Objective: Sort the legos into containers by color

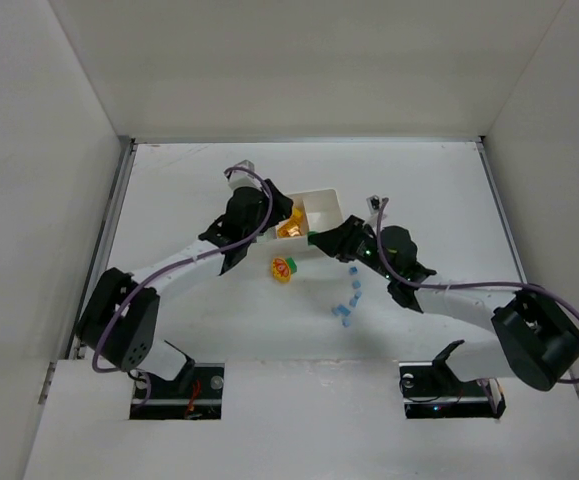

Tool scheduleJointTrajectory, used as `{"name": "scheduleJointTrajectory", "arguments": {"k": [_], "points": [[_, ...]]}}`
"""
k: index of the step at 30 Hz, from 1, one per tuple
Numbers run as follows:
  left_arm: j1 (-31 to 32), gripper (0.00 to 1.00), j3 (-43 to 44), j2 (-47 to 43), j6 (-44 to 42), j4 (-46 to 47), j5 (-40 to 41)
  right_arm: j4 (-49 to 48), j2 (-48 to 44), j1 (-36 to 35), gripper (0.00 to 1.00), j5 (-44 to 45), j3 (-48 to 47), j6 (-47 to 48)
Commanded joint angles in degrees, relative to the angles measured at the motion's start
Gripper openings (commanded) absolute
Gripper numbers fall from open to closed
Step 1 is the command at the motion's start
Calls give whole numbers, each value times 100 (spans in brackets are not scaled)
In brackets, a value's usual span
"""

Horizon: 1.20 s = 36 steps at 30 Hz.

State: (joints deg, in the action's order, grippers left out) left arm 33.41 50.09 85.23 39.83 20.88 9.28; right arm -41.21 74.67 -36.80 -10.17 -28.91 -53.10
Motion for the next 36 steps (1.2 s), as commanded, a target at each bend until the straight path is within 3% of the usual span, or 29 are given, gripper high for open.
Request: {"name": "scheduleJointTrajectory", "arguments": {"k": [1,7,12,18,22,24,31,36], "points": [[-163,50,-191,-761,-46,197,188,95,283,-209,31,340,-492,396],[-436,50,-1324,-2122,86,74,513,710,1171,-657,31,815,-1538,932],[-673,50,-2168,-3440,182,-575,680,1281,2014,-912,31,1149,-2574,1310],[-981,50,-2617,-4409,165,-1279,707,2046,2841,-1035,33,1395,-3814,1645],[-1139,50,-2714,-4664,165,-1455,611,2214,2983,-1062,59,1615,-4167,1724],[-1157,50,-2715,-4709,165,-1473,566,2179,2817,-1071,66,1703,-4062,1768],[-955,50,-2618,-4639,183,-1482,399,2012,1956,-1202,59,1922,-3026,1926],[-735,50,-2539,-4629,165,-1596,391,2135,1595,-1299,33,1932,-2569,1961]]}}
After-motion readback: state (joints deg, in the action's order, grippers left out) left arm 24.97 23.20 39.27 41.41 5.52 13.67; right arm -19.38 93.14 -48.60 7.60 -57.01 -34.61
